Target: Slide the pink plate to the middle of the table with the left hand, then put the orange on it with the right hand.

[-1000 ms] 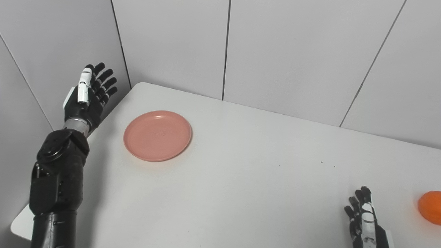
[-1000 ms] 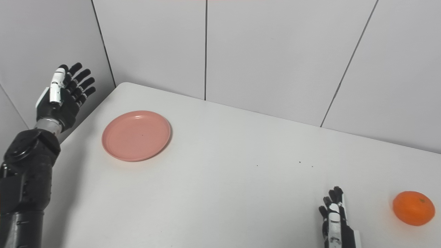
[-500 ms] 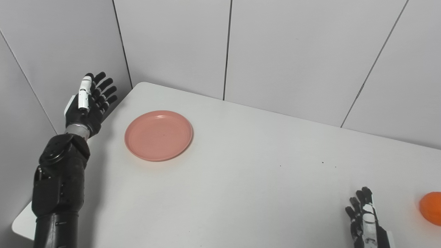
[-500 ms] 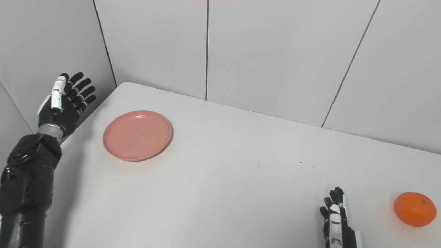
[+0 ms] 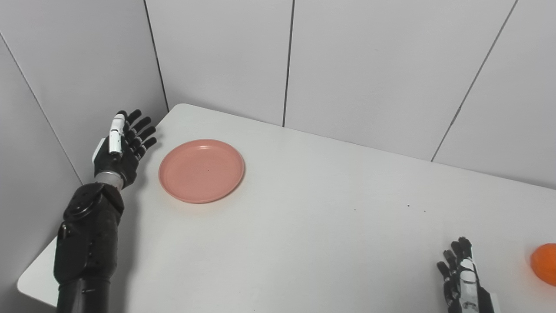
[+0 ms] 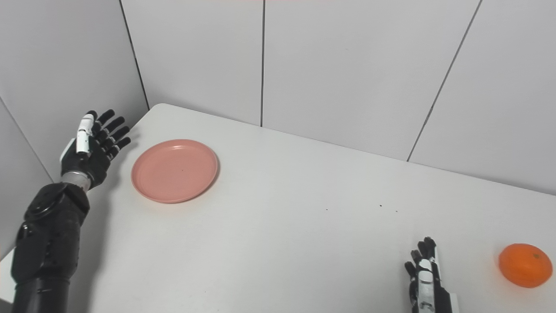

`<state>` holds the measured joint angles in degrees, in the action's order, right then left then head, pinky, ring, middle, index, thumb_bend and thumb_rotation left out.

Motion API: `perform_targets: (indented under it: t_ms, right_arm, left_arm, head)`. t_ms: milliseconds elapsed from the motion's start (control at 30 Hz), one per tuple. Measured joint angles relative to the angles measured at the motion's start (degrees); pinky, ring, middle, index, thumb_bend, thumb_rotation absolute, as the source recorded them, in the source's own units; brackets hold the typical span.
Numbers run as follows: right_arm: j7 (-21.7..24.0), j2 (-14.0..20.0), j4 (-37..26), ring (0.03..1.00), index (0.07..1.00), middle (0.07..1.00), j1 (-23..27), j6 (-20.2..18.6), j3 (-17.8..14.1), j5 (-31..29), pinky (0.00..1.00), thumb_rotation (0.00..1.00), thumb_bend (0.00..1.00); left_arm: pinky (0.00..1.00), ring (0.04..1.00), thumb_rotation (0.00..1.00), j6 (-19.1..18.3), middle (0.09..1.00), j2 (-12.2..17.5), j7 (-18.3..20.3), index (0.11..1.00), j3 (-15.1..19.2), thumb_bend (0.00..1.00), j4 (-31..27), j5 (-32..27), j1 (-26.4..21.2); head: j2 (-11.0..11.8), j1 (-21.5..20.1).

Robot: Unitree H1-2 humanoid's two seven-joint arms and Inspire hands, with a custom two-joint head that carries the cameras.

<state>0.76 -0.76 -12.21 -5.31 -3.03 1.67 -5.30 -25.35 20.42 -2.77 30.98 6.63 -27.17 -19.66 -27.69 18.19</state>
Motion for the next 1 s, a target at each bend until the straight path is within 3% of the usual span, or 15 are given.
perform_targets:
  t_ms: [300, 1000]
  right_arm:
    - [0.0, 0.0, -0.1, 0.991, 1.0, 1.0, 0.0, 0.0, 0.0, 0.0, 1.0, 1.0, 0.16]
    - [0.2, 0.0, -0.1, 0.989, 1.0, 1.0, -0.1, 0.0, -0.4, -0.4, 1.0, 1.0, 0.16]
  left_arm:
    - [0.81, 0.834, 1.0, 3.7, 0.84, 0.0, 0.5, 0.832, -1.2, 0.28, 2.5, 1.5, 0.1]
    - [0.85, 0.853, 1.0, 5.0, 0.861, -1.2, 1.8, 0.852, -1.9, 0.29, 6.2, 1.2, 0.3]
  head:
    - [-0.1, 0.1]
    - [-0.2, 0.1]
